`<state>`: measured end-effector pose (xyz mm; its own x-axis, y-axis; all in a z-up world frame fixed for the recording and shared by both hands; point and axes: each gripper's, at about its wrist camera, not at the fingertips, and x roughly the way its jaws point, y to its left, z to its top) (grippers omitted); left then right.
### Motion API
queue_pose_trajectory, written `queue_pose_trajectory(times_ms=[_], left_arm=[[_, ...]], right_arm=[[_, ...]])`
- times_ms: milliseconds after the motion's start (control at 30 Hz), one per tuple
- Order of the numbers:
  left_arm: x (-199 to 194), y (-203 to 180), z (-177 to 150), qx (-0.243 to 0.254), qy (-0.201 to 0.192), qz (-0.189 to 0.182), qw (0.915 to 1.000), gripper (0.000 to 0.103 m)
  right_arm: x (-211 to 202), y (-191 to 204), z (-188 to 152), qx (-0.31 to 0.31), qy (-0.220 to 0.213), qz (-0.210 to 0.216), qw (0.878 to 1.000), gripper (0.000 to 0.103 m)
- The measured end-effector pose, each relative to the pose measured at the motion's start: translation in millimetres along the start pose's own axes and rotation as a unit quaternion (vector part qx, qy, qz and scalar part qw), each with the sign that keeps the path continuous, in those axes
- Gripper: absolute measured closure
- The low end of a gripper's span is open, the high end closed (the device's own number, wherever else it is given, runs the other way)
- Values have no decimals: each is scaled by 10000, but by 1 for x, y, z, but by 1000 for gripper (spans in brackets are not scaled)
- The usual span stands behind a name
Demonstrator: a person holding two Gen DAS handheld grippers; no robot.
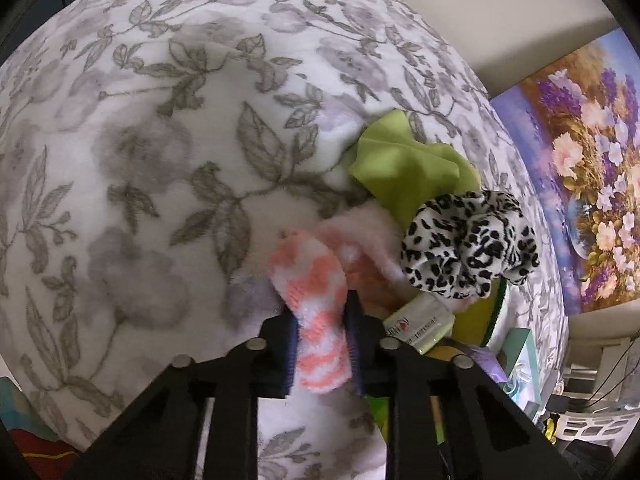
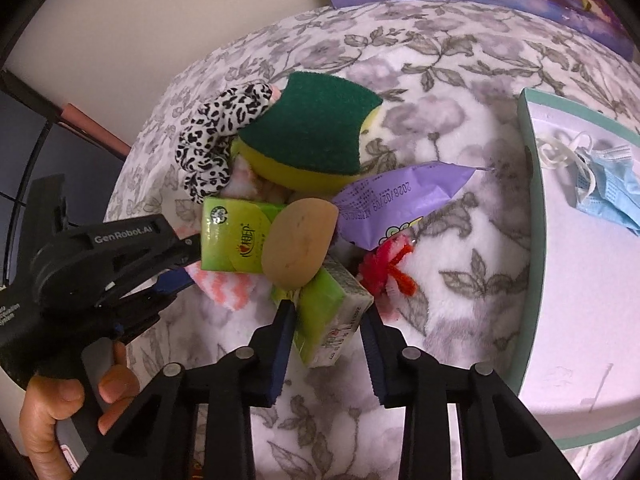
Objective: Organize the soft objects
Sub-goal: 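Grasp the pink striped cloth with the left tool while the right tool grasps the green tissue pack, then lift and carry the cloth with the left tool while the right tool carries the pack to the tray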
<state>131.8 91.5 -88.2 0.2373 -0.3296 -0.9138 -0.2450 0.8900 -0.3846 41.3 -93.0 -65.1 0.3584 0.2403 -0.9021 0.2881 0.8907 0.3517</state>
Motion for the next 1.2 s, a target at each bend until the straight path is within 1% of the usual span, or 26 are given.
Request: queue_pose_trajectory(times_ms=[67, 233, 433, 567, 833, 967, 1200], left_arm=[[-2, -2, 0, 53, -33, 13, 10000, 88], [-10, -2, 1, 53, -115, -74, 9999, 90], [-28, -9, 4, 181, -370, -220, 9989, 92], [-47, -15, 4, 294, -637, -257, 9972, 93], [-90, -28, -3, 569, -1232, -424, 9898, 93], [-111, -34, -8, 700, -1546, -489, 9843, 93], [-138, -43, -18, 884, -1950, -659, 9746, 93]], right_arm=[[-2, 1, -1, 17, 2, 39, 10000, 72], [-9, -2, -4, 71, 73, 206, 9997, 77], [-19, -2, -6, 95, 15, 258, 9996, 80], [-32, -1, -6, 46, -102, 359, 9993, 80], [-60, -4, -4, 40, -403, 540, 9977, 80], [-72, -7, -2, 49, -566, 572, 9967, 80], [-94, -14, 0, 98, -826, 665, 9943, 80]])
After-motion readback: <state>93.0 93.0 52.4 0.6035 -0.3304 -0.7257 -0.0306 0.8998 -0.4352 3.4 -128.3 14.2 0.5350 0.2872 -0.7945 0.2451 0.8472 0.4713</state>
